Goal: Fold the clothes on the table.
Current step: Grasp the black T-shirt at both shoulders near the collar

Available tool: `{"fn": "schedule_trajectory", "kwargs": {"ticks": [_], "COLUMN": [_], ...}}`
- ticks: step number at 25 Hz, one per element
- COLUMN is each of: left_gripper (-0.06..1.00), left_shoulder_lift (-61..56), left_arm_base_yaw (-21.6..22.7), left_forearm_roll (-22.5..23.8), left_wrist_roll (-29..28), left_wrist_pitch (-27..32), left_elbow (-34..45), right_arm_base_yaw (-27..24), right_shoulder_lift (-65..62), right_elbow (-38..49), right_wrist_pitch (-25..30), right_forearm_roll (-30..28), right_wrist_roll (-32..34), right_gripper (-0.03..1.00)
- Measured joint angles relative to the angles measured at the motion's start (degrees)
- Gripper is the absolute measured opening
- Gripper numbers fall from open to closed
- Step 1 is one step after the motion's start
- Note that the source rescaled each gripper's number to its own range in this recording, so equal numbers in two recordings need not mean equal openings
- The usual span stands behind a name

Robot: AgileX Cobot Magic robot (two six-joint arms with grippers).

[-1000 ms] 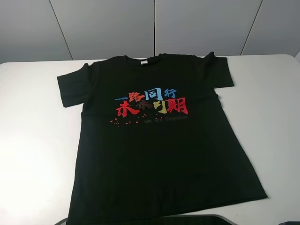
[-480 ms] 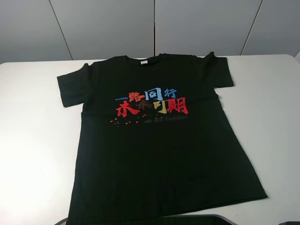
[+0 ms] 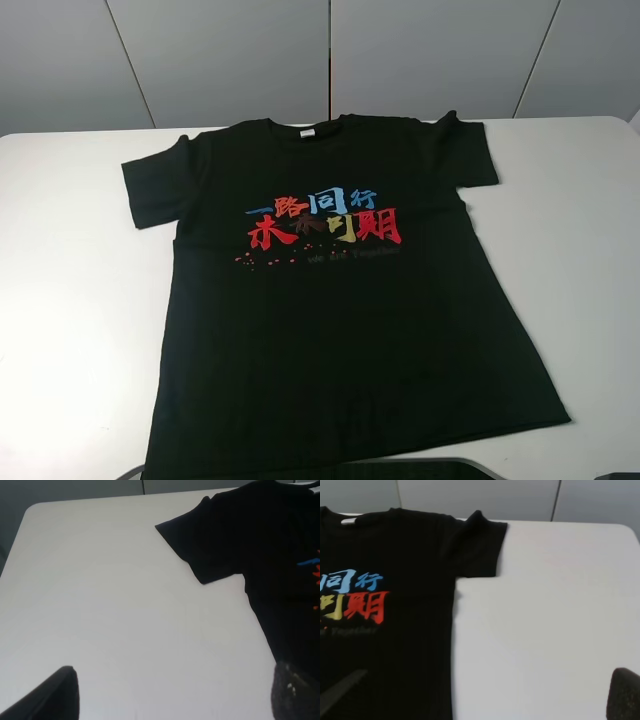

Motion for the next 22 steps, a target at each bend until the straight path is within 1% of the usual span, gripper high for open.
{"fn": "schedule_trajectory", "kwargs": {"ticks": [2,4,7,9,10,15,16,17,19,22], "left_gripper": [0.99,0.99,0.99,0.99,0.99,0.99,0.99,0.99,0.99,0.99], "left_shoulder_lift": [4.30,9.61,19.55,26.32,30.22,48.22,51.79,55.25,60.99,68.87], "left_arm_base_yaw": [0.00,0.00,0.00,0.00,0.00,0.00,0.00,0.00,-0.51,-2.83], "left_forearm_roll": [-0.45,-1.52,-3.58,-5.93,-7.66,-17.08,-18.14,-18.83,-18.63,-18.37], "left_wrist_roll": [1.71,4.71,9.85,13.59,16.04,29.01,31.55,33.68,36.80,42.38], "left_wrist_pitch": [-1.44,-2.29,-3.71,-4.22,-4.21,-4.60,-4.89,-5.47,-6.54,-8.08], "left_elbow": [-2.18,-5.18,-10.03,-13.16,-14.72,-22.07,-23.28,-24.61,-26.56,-28.02], "right_arm_base_yaw": [0.00,0.00,0.00,0.00,0.00,0.00,0.00,0.00,0.46,3.42], "right_shoulder_lift": [3.76,9.01,17.29,23.19,26.61,44.10,47.64,50.60,57.64,66.74], "right_elbow": [-1.64,-3.38,-5.88,-7.55,-8.57,-15.21,-16.88,-18.63,-21.78,-25.96], "right_wrist_pitch": [-0.13,-0.73,-3.96,-5.86,-6.49,-7.27,-7.27,-7.32,-7.15,-6.78], "right_forearm_roll": [0.00,0.00,0.00,0.51,1.66,9.50,10.59,11.66,13.01,13.49], "right_wrist_roll": [0.00,-0.48,-3.22,-5.51,-7.06,-17.22,-19.06,-21.15,-24.89,-29.69], "right_gripper": [1.00,1.00,1.00,1.00,1.00,1.00,1.00,1.00,1.00,1.00]}}
